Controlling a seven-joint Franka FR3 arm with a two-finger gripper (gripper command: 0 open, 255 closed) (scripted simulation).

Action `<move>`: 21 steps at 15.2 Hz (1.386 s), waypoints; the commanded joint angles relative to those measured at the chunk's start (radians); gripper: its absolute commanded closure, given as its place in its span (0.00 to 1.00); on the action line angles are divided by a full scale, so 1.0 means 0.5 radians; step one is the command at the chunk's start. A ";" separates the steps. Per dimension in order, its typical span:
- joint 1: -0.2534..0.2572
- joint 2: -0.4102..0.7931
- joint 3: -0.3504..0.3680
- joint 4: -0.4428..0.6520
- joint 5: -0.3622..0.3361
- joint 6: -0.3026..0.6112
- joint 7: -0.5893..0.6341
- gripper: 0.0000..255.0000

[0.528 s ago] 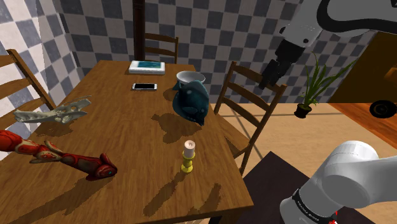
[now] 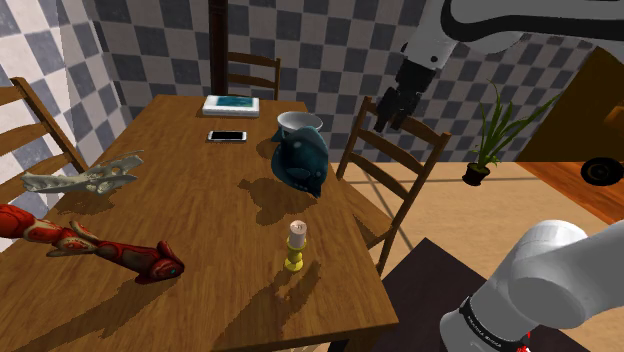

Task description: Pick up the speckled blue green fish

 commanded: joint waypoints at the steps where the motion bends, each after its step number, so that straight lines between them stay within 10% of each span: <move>1: 0.024 0.173 -0.020 0.107 0.046 0.031 -0.030 0.00; 21: 0.082 1.799 -0.027 1.668 0.535 -0.226 -0.171 0.00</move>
